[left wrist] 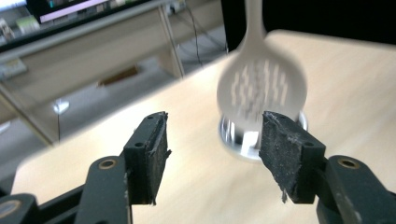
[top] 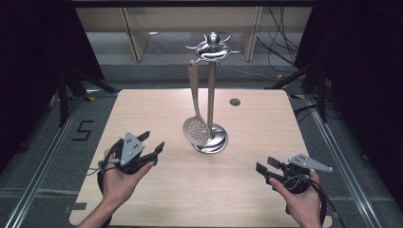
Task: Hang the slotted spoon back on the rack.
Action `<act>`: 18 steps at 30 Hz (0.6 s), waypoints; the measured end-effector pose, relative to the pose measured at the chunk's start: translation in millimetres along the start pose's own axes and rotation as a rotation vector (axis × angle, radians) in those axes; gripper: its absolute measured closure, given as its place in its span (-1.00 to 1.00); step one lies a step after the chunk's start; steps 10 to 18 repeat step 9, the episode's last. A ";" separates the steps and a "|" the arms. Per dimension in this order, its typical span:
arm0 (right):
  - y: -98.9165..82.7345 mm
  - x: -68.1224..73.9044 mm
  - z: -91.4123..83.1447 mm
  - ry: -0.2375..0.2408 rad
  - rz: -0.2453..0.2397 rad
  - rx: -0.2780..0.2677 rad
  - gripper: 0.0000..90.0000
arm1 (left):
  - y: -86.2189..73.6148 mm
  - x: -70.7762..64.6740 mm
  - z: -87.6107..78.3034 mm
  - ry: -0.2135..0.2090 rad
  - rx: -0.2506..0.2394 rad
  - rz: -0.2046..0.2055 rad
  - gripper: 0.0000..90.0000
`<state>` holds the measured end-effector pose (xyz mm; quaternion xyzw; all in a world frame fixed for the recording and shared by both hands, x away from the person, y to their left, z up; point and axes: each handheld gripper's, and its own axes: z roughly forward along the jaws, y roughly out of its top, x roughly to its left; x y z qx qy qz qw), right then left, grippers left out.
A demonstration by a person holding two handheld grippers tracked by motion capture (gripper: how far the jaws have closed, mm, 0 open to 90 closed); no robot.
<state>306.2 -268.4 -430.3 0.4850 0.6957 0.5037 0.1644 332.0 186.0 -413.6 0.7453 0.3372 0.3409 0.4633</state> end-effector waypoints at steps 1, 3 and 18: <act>-0.5 1.3 -0.4 -0.006 0.020 0.007 -0.04 | 0.0 0.0 0.0 0.000 0.000 0.000 -0.09; -1.1 1.5 -0.5 -0.015 0.023 0.021 -0.04 | -24.6 0.3 -2.5 0.002 0.011 -0.013 -0.08; -5.8 -1.2 3.3 -0.007 -0.014 0.030 -0.07 | -46.4 11.0 -6.5 -0.030 0.055 -0.098 -0.08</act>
